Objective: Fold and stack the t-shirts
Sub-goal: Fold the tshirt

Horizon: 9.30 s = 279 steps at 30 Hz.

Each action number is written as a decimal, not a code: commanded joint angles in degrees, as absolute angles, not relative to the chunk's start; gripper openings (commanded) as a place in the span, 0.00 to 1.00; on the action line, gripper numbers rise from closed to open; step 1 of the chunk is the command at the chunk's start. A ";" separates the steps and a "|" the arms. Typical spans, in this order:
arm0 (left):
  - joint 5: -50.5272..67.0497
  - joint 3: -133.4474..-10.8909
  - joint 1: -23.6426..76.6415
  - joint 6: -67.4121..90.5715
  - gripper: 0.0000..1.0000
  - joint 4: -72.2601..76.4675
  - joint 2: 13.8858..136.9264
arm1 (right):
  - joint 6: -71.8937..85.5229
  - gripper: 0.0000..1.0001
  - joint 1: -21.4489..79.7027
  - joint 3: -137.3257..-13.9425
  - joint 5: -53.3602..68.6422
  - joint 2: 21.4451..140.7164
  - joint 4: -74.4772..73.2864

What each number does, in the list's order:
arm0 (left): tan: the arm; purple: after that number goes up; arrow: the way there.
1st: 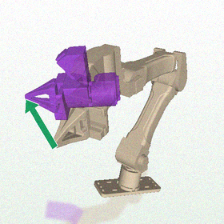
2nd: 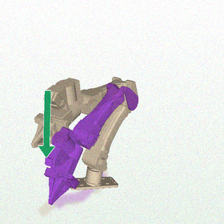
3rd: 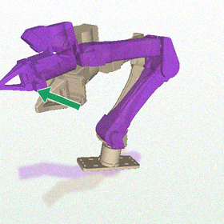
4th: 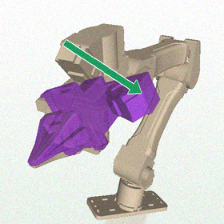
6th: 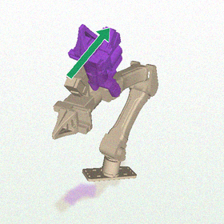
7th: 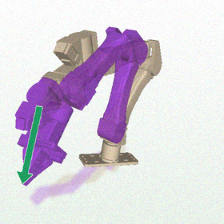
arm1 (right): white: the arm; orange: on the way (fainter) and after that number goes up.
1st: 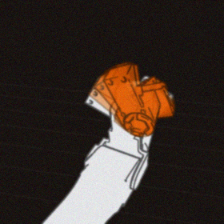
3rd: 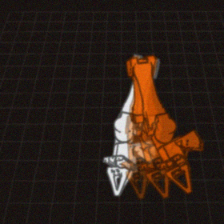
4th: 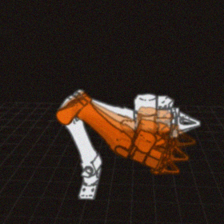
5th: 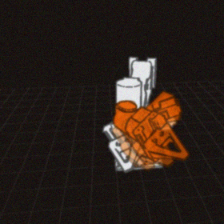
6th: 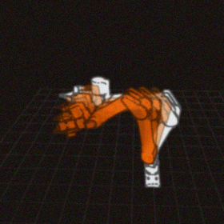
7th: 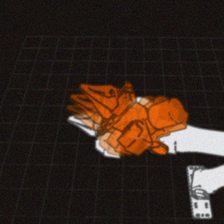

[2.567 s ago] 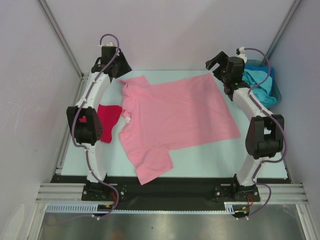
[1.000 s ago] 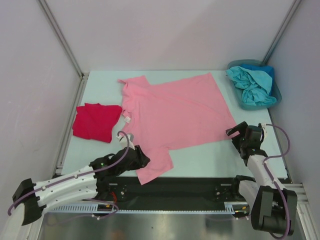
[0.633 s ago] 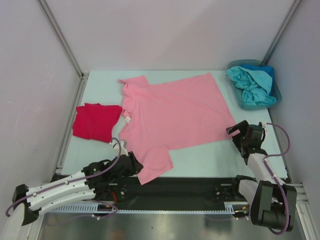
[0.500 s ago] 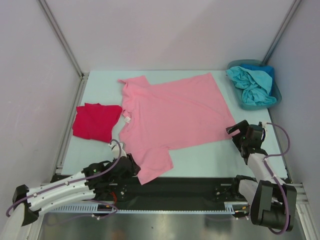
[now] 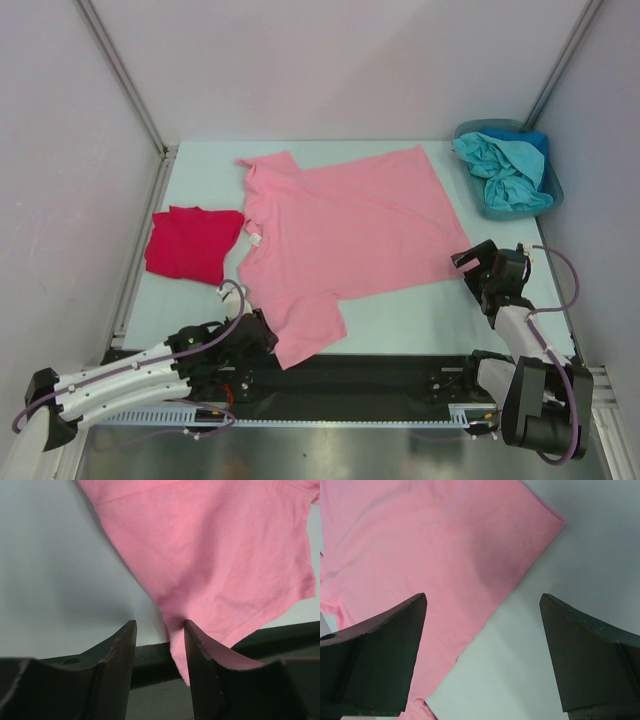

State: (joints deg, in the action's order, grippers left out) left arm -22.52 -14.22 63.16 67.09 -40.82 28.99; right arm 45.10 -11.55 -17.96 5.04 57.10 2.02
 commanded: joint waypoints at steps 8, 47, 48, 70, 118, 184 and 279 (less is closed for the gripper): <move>-23.55 -14.59 63.54 66.97 0.49 -31.12 34.54 | 47.37 1.00 -12.13 -17.49 4.66 61.17 7.21; -23.99 -17.23 63.54 65.48 0.44 -27.95 37.71 | 51.68 0.65 -14.50 -19.95 2.63 71.98 14.06; -23.99 -17.40 63.54 65.39 0.43 -27.95 37.62 | 51.59 0.61 -14.50 -19.95 2.72 72.16 14.24; -25.75 -22.85 63.54 67.32 0.00 -36.02 34.72 | 51.76 0.00 -14.15 -21.62 0.00 62.67 4.58; -39.89 -47.00 63.46 81.04 0.00 -64.79 34.00 | 53.00 0.00 -11.95 -27.24 2.81 49.48 -14.51; -29.62 -58.89 21.18 38.50 0.00 -26.81 74.44 | 54.40 0.00 -9.06 -50.10 2.20 88.15 1.05; 15.29 -104.24 1.93 26.28 0.68 -14.59 128.59 | 33.14 0.73 -4.66 -111.71 23.63 138.25 -3.88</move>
